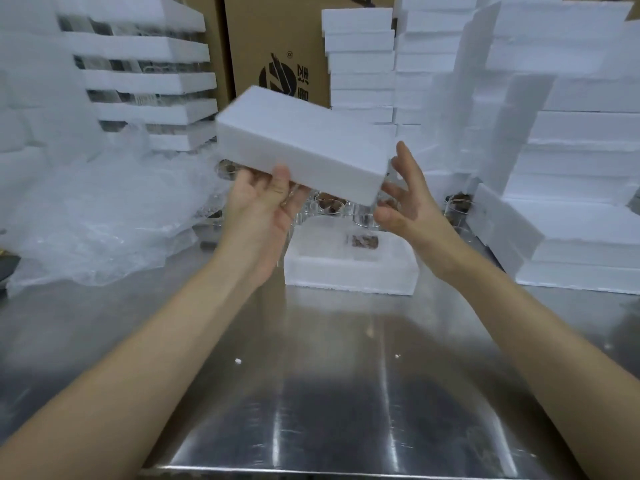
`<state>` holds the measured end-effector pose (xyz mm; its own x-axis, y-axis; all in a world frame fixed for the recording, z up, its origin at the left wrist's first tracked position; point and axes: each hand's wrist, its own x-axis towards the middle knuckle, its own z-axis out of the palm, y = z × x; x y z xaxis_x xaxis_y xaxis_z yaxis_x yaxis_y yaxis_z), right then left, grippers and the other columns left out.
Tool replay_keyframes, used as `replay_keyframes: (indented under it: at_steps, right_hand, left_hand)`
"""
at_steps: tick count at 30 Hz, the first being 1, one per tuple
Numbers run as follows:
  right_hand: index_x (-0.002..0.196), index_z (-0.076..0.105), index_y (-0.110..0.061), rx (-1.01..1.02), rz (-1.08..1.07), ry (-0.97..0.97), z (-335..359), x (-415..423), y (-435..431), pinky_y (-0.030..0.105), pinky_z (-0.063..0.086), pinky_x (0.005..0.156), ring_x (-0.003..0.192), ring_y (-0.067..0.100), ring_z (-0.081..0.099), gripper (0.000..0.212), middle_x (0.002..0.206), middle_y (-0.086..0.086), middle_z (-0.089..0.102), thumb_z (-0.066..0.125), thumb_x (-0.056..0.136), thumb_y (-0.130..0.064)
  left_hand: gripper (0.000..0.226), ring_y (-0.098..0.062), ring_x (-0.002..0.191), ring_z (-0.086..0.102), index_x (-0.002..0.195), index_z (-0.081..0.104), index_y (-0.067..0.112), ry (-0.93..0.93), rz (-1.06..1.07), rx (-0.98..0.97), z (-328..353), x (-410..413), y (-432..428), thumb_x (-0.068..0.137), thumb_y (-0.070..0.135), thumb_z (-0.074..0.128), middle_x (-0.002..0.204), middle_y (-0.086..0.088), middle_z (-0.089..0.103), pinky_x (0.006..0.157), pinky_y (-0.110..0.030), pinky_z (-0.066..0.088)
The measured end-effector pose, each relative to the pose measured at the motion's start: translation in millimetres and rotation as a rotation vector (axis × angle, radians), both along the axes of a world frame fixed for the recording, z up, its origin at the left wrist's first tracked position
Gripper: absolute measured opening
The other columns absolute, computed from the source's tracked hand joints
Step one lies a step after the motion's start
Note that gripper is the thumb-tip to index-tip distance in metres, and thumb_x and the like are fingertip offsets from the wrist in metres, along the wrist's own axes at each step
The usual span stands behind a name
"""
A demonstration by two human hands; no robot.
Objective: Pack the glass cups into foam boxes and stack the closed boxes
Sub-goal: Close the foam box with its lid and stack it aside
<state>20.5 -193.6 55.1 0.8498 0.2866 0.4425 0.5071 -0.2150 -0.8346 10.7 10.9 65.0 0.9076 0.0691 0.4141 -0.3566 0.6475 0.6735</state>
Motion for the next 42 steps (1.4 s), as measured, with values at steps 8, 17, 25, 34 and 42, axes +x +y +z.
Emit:
replay_keyframes:
  at_steps: [8,17,25,34,42]
  right_hand:
    - [0.153,0.008,-0.022,0.064,0.045,0.008,2,10,-27,0.007,0.046,0.081,0.112,-0.027,0.042,0.101,0.125,-0.044,0.039,0.072,0.075,-0.021]
    - [0.126,0.045,-0.055,-0.255,0.060,0.176,-2,19,-64,0.030,0.050,0.095,0.117,0.011,0.059,0.074,0.129,-0.010,0.058,0.082,0.069,-0.024]
    - [0.119,0.050,-0.061,-0.312,0.067,0.243,-8,23,-63,0.019,0.046,0.091,0.114,-0.001,0.056,0.071,0.127,-0.032,0.050,0.081,0.059,-0.039]
    - [0.119,0.052,-0.060,-0.340,0.082,0.320,-12,26,-66,0.031,0.045,0.101,0.123,0.008,0.052,0.069,0.138,-0.021,0.047,0.082,0.060,-0.044]
    - [0.120,0.056,-0.053,-0.243,0.121,0.307,-18,27,-64,0.023,0.055,0.075,0.112,0.005,0.059,0.068,0.131,-0.021,0.050,0.085,0.060,-0.039]
  left_hand:
    - [0.049,-0.021,0.115,0.063,0.129,0.047,0.007,0.045,-0.208,0.233,-13,2,-5,0.083,0.014,0.064,0.124,-0.007,0.063,0.090,-0.030,0.053]
    - [0.037,-0.015,0.110,0.062,0.121,0.059,0.027,0.291,0.055,0.594,-20,22,7,0.094,0.051,0.050,0.113,0.007,0.067,0.098,-0.036,0.046]
    - [0.029,-0.015,0.102,0.058,0.119,0.044,0.028,0.394,0.108,0.752,-28,23,4,0.094,0.037,0.052,0.118,-0.001,0.056,0.093,-0.036,0.048]
    - [0.032,-0.023,0.109,0.052,0.125,0.040,0.018,0.465,0.150,0.824,-39,25,-4,0.099,0.035,0.041,0.111,-0.005,0.052,0.099,-0.037,0.039]
    - [0.029,-0.028,0.119,0.051,0.120,0.046,0.014,0.496,0.117,0.828,-38,25,0,0.099,0.034,0.041,0.122,-0.010,0.054,0.109,-0.048,0.035]
